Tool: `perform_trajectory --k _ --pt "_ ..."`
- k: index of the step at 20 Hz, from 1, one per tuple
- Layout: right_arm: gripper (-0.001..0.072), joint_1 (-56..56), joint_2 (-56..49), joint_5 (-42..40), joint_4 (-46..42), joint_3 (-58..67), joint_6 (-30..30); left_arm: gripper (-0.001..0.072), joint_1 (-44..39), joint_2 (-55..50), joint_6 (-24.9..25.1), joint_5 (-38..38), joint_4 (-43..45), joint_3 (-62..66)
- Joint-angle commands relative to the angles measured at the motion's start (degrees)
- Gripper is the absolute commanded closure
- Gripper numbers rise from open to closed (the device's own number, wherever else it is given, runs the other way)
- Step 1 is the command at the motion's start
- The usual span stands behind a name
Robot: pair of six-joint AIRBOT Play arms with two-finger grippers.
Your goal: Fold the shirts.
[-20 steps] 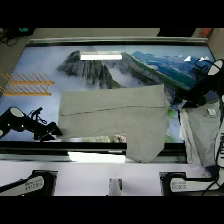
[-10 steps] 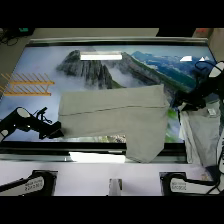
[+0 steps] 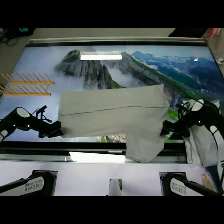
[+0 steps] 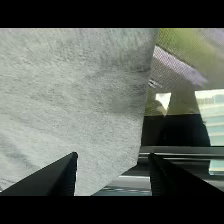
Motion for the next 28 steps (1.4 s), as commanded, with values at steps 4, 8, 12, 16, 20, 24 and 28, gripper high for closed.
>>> perform_trajectory --k 4,8,12,16,20,24,28 --pt "0.0300 0.0 0.6 -5.5 1.4 -7.8 -1.1 0.0668 0.0 0.1 0.9 -0.4 -0.2 0.1" --pt "0.0416 0.0 0.6 -9.1 1.5 -10.0 -1.2 0.0668 0.0 0.1 0.8 -0.6 -0.2 0.1" --pt "0.0683 0.0 0.7 -11.7 2.0 -9.1 -1.2 0.0668 0.0 0.1 0.9 -0.7 -0.2 0.1" --pt "0.0684 0.0 2.1 -9.2 2.7 -1.2 -2.3 0.0669 0.0 0.2 3.6 -3.9 -0.2 4.3" --pt "0.0684 0.4 2.3 -12.2 10.9 11.2 -2.5 0.0670 0.0 0.9 2.7 -7.6 -0.2 15.3" --pt "0.0684 6.0 -1.2 -26.1 10.9 19.4 0.4 0.0670 0.0 -1.8 -0.5 -4.3 -1.2 24.4" --pt "0.0684 7.2 -12.5 -30.8 11.0 30.6 5.6 0.0669 0.0 -11.3 -2.7 -4.3 -2.1 34.4"
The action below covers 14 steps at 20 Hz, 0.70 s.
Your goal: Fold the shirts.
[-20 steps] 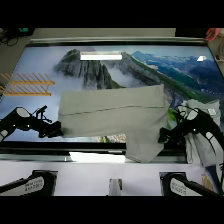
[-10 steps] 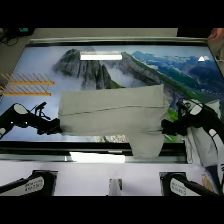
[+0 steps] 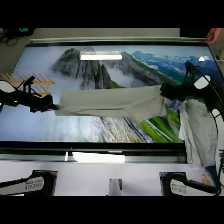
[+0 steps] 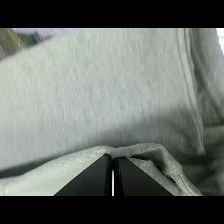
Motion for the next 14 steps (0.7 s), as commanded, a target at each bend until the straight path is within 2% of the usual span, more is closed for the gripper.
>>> perform_trajectory --k 1,6,10,11,12,13,14 --pt "0.0684 1.2 -9.0 -4.8 1.2 9.6 3.7 0.0669 0.0 -8.2 -2.7 0.0 -0.7 9.4" --pt "0.0683 1.2 -18.4 -8.0 5.2 15.7 3.8 0.0669 -0.1 -20.3 -6.6 -0.2 -3.5 19.6" --pt "0.0682 1.2 -21.7 -6.7 5.2 15.7 3.8 0.0667 -0.1 -25.4 -7.0 -1.6 -3.5 19.9" --pt "0.0678 1.2 -22.3 -5.6 5.2 15.7 3.8 0.0581 -0.1 -26.4 -7.5 -2.4 -3.7 19.9" --pt "0.0576 1.2 -22.5 -4.8 5.2 15.7 3.8 0.0302 -0.1 -26.8 -8.0 -2.4 -4.5 20.0" --pt "0.0345 1.2 -22.2 -4.3 5.2 15.7 2.9 0.0031 0.0 -26.6 -7.4 -2.5 -6.2 20.1" --pt "0.0055 0.9 -21.4 -3.5 4.7 15.7 0.1 0.0038 0.3 -26.3 -5.6 -3.2 -7.3 20.9"
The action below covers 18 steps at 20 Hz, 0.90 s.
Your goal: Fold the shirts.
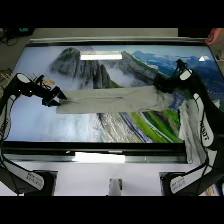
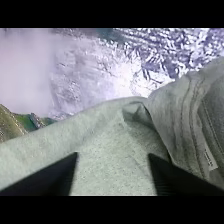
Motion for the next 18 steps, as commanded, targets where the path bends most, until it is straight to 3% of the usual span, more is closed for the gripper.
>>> perform_trajectory --k 1,4,8,18 --pt "0.0009 -0.9 1.0 3.3 -2.5 0.3 -4.7 0.0045 0.6 -0.7 3.4 -3.0 -2.5 2.7" --pt "0.0008 -4.0 2.8 10.2 -12.2 0.3 -4.5 0.0046 2.4 1.0 4.8 -7.0 -1.6 8.2" --pt "0.0008 -6.2 0.3 17.7 -13.0 0.3 -6.5 0.0047 3.2 4.5 4.7 -9.8 -1.7 13.2" --pt "0.0009 -1.9 -5.6 15.2 -4.5 0.3 -6.4 0.0049 -0.3 16.4 4.7 -11.8 -2.1 13.3"
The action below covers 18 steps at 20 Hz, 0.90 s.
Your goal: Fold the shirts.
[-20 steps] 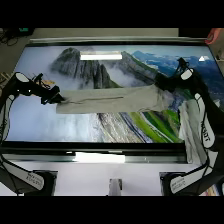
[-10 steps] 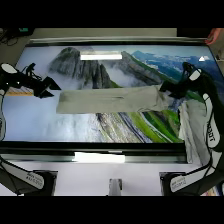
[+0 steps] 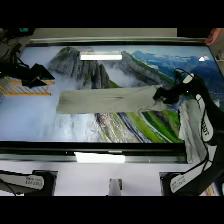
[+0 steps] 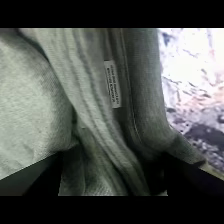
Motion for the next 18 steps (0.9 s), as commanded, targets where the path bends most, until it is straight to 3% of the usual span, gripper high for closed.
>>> perform_trajectory --k 1,2,3,4,5,6,9,12,18 --pt "0.0016 1.8 -1.2 -0.5 2.7 -0.2 1.9 0.0049 -2.0 3.4 0.0 -0.3 -0.1 0.2" --pt "0.0035 1.9 -1.3 -0.5 2.8 -0.2 3.4 0.0051 -2.7 3.8 0.0 -0.3 -0.1 0.2" --pt "0.0126 1.9 -1.3 -0.2 3.6 -0.2 4.7 0.0054 -3.5 4.0 0.0 -0.3 -0.1 0.2" --pt "0.0279 1.9 -1.2 0.2 4.3 -0.2 5.2 0.0066 -4.4 4.0 0.0 -0.3 -0.1 0.1" --pt "0.0577 1.9 -1.2 1.1 5.3 -0.1 5.2 0.0153 -5.4 4.0 0.0 -0.3 -0.1 0.1" --pt "0.0685 1.9 -1.2 1.8 6.3 -0.1 5.4 0.0271 -6.6 3.9 0.0 -0.3 -0.1 0.1" --pt "0.0684 1.9 1.6 3.0 7.3 -0.1 4.7 0.0664 -11.3 3.3 2.6 -0.3 0.0 0.1" --pt "0.0684 1.9 7.8 4.3 7.3 -0.1 3.4 0.0667 -19.4 0.3 3.8 1.8 0.0 -0.2" --pt "0.0684 1.9 22.9 15.7 7.3 -0.1 3.5 0.0668 -38.1 -11.4 0.6 18.6 -2.9 -2.4"
